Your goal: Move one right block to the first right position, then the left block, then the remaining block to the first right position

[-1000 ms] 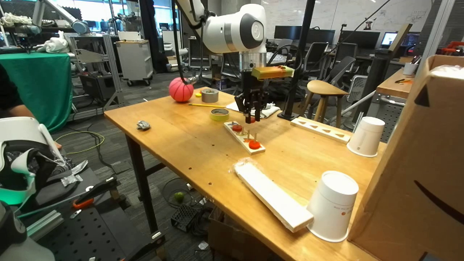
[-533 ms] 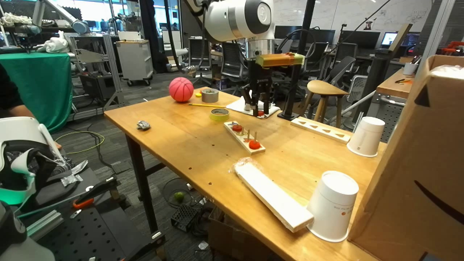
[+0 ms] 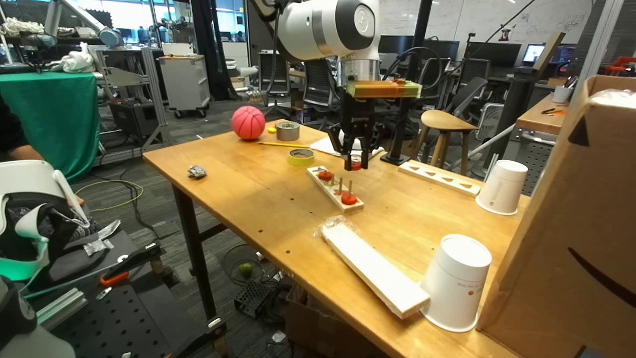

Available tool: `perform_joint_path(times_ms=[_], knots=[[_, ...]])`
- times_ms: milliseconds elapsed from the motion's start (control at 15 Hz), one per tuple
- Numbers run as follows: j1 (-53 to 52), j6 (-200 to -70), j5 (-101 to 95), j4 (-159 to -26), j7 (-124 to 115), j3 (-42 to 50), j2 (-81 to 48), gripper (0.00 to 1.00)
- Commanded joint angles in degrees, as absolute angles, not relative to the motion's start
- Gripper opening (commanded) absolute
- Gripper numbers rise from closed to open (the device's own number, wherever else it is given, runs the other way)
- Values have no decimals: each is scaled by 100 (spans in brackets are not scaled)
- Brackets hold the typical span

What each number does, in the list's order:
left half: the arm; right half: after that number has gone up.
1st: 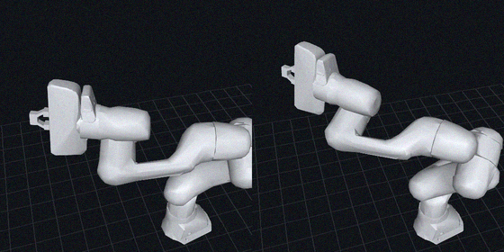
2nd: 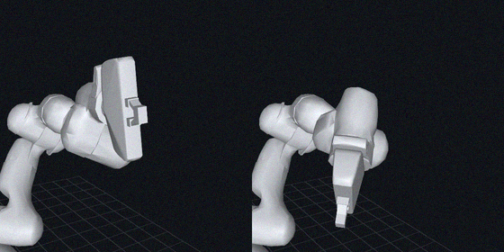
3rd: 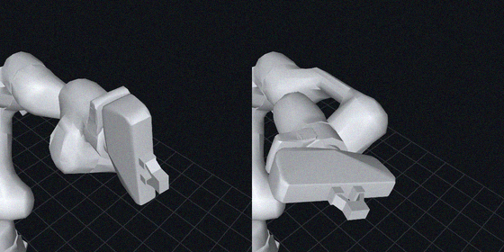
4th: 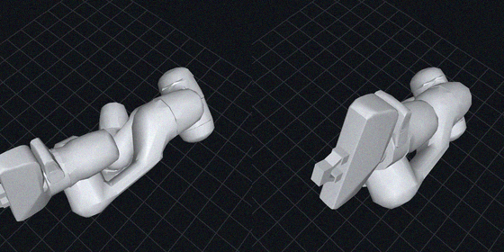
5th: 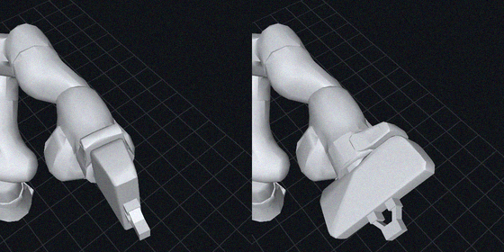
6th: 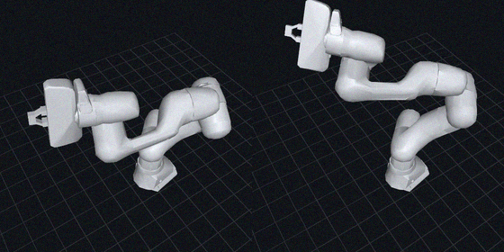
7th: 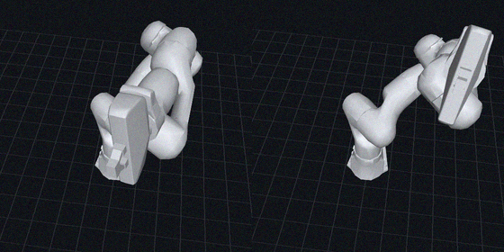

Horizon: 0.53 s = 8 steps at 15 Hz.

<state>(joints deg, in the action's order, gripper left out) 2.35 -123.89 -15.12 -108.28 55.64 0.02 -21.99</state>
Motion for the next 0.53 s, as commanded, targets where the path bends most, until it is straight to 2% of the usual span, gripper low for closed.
perform_joint_path(times_ms=[0,467], knots=[[310,-12424,-1547,-11364,5325,8,-1777,25],[442,-12724,-1450,-12197,5199,-8,-1311,25]])
